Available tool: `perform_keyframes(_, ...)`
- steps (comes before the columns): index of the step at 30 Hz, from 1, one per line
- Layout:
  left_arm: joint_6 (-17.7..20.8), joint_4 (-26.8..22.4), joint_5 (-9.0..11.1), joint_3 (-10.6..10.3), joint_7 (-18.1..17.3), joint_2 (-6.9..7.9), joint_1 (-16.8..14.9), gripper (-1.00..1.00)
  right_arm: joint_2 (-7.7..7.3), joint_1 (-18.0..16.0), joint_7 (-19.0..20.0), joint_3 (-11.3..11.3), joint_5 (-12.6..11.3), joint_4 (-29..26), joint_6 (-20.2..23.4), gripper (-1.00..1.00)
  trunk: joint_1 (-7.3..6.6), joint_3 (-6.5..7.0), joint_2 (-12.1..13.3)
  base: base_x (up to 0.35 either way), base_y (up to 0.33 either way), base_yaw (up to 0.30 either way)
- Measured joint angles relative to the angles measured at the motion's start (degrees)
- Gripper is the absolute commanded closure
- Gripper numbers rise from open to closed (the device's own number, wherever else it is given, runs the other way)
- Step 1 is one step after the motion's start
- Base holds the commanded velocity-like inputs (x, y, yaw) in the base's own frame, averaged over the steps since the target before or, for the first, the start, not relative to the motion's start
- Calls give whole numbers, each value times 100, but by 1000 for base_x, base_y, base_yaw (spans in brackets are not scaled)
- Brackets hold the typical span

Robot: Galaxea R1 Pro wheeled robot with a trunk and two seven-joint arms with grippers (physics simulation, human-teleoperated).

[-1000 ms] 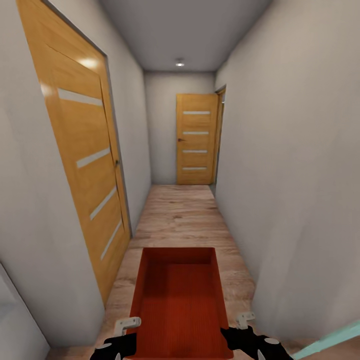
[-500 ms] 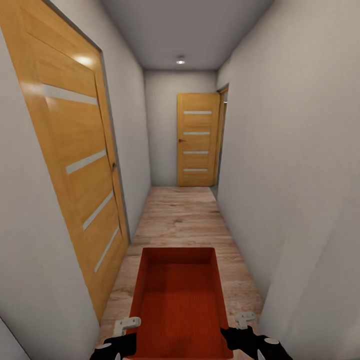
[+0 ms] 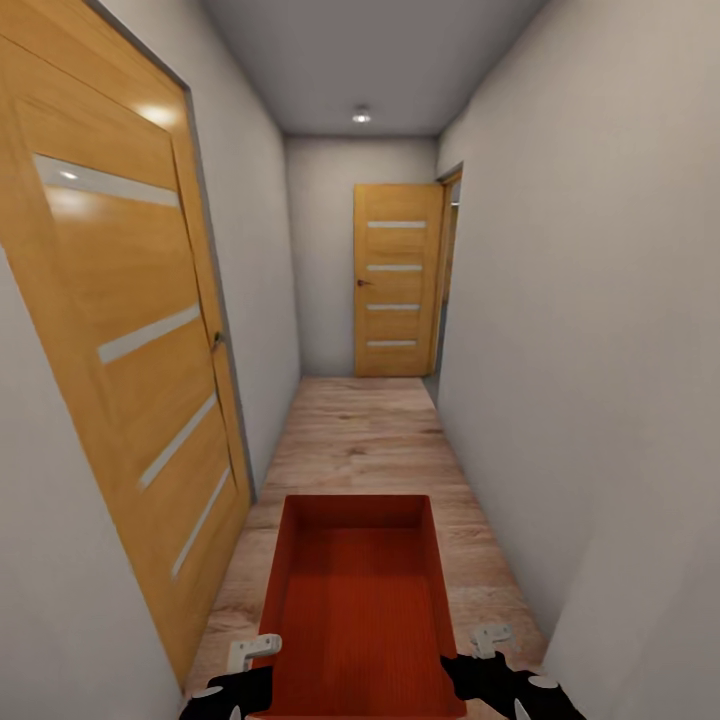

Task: Move the two storage containers from the living room to the garage. In the garage, place one container on the floor and stack the other container on top of it (either order is fine).

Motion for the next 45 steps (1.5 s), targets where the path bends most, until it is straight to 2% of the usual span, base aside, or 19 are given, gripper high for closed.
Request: perform_keyframes(45,-1,1,4,-4,14,-11,0,100,-12,0,11,1,-6,0,0,100,0,0,0,325,0,0)
